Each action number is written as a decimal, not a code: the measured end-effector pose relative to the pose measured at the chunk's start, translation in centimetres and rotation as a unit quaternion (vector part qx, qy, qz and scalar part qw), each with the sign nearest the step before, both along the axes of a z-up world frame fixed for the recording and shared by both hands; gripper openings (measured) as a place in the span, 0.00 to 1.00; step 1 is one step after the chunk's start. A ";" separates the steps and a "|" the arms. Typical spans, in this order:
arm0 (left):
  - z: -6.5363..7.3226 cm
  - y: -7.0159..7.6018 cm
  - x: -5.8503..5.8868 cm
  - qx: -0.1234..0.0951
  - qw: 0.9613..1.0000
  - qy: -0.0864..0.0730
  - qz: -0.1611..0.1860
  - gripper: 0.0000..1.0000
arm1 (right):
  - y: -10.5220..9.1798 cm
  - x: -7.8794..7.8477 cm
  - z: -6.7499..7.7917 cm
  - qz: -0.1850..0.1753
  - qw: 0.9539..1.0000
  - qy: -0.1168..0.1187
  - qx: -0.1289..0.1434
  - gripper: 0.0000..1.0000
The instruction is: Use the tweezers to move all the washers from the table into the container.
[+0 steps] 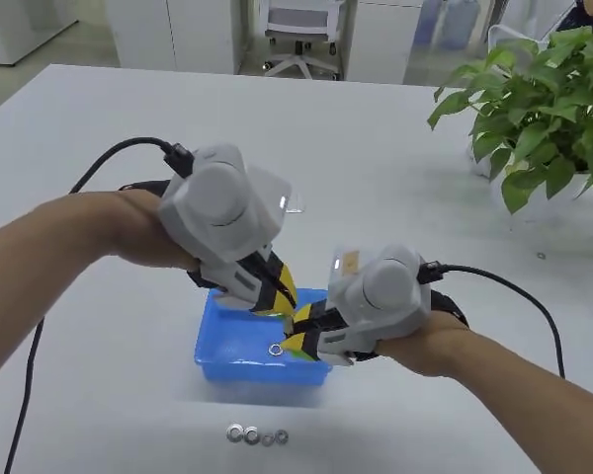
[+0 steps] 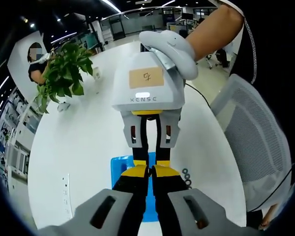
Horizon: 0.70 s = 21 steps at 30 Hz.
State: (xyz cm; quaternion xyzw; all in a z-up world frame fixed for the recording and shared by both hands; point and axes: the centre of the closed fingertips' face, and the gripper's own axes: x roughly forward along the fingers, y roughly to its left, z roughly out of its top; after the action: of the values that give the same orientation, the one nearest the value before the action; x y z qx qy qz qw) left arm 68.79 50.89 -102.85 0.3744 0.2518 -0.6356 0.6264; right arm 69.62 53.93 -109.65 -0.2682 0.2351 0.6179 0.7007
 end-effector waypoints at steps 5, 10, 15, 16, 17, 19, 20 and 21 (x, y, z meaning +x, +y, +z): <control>-0.5 -0.1 0.6 -0.001 1.000 0.004 0.002 0.07 | -0.1 0.6 -0.5 -0.004 1.000 -0.001 -0.001 0.10; -1.0 -0.1 1.1 0.001 1.000 0.005 0.002 0.07 | 0.0 1.2 -1.1 -0.008 1.000 0.004 0.002 0.10; -1.6 -0.1 1.6 0.002 1.000 0.008 0.004 0.07 | 0.0 1.6 -1.7 -0.008 1.000 0.009 -0.001 0.10; -1.7 -0.1 1.6 0.002 1.000 0.009 0.004 0.07 | 0.1 1.7 -1.8 -0.008 1.000 0.012 -0.001 0.10; -1.8 -0.1 1.7 0.003 1.000 0.010 0.004 0.07 | 0.1 1.7 -2.0 -0.008 1.000 0.012 -0.002 0.10; -2.1 0.0 1.9 0.003 1.000 0.012 0.005 0.07 | 0.1 1.9 -2.3 -0.009 1.000 0.015 -0.003 0.10; -2.2 0.0 2.0 0.003 1.000 0.014 0.006 0.07 | 0.1 2.0 -2.4 -0.009 1.000 0.016 -0.003 0.10; -2.4 0.0 2.1 0.003 1.000 0.014 0.006 0.07 | 0.1 2.0 -2.5 -0.009 1.000 0.017 -0.003 0.10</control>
State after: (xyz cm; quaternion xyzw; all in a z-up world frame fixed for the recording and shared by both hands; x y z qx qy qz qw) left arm 70.87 50.92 -105.26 0.3661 0.2647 -0.6365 0.6251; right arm 71.62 54.08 -112.15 -0.2578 0.2511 0.6149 0.7017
